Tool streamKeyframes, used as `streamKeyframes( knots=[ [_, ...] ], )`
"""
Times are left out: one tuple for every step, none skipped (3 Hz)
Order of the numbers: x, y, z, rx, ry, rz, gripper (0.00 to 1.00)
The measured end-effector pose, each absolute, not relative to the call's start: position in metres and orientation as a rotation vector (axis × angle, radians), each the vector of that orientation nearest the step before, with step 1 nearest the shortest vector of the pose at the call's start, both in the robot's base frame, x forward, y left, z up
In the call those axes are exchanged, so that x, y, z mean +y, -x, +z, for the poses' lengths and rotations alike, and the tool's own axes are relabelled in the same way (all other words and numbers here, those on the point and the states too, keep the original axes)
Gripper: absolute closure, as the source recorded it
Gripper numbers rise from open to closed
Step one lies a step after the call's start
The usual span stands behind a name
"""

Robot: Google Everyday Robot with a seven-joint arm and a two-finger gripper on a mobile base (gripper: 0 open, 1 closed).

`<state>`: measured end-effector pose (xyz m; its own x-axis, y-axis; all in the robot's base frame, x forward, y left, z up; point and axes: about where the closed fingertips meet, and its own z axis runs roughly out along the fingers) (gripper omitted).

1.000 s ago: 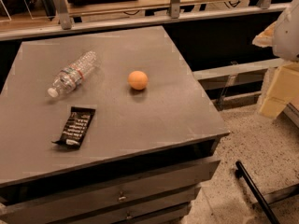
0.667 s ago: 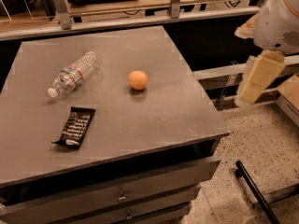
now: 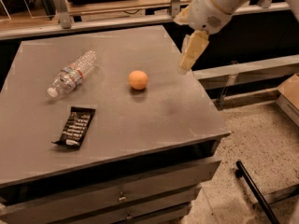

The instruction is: Pick orange

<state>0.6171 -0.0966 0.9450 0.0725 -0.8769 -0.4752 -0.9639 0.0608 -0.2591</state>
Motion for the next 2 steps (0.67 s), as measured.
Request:
streamKeyframes(
  knots=[
    [-0.087,-0.636,0.942,1.795,1.828,0.236,0.00],
    [-0.082,-0.629,0.931,1.780,1.818,0.313,0.00]
  ],
)
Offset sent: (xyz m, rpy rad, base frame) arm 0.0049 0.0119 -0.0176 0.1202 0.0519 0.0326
